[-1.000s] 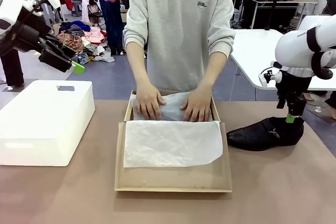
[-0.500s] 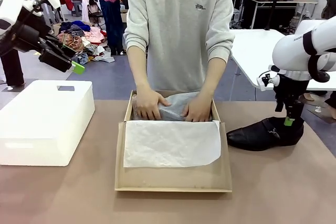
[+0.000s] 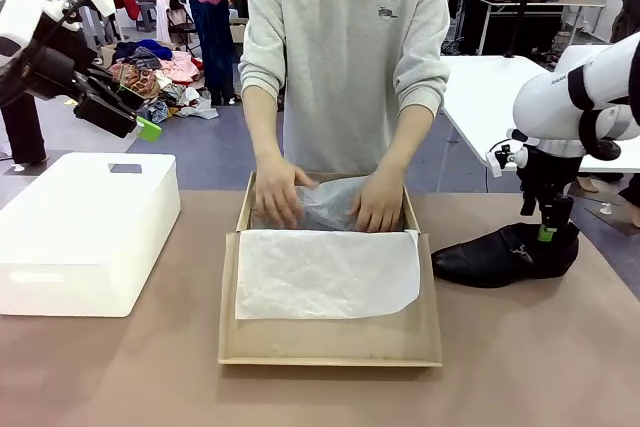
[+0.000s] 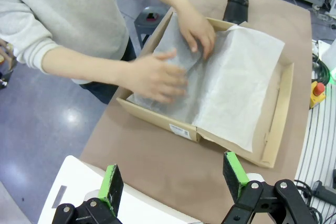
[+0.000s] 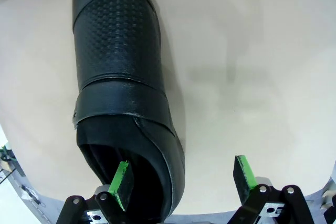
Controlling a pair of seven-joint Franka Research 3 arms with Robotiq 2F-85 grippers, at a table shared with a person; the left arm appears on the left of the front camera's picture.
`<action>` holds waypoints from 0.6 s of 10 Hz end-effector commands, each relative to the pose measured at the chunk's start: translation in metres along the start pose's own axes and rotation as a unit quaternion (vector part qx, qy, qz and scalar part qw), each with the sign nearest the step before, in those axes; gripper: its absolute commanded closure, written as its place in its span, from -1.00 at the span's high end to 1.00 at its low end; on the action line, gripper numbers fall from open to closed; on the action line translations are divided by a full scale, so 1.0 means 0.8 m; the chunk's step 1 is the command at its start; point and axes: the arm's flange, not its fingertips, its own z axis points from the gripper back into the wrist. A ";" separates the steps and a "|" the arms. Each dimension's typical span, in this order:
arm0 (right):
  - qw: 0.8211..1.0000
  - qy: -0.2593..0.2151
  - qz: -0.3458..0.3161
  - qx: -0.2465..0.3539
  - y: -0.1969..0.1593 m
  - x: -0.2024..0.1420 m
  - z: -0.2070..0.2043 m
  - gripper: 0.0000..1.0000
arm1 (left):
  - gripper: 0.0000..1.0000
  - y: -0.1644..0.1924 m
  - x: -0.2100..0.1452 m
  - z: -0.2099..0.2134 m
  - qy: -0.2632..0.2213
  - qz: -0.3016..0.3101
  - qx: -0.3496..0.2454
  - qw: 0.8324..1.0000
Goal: Pack the shoes into the box.
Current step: Place the other shoe of the Shoes into the Shoes Box.
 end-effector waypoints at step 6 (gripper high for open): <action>1.000 0.007 0.024 0.016 -0.020 -0.002 -0.019 0.68 | 1.00 0.001 -0.001 0.000 -0.008 -0.006 -0.007 1.000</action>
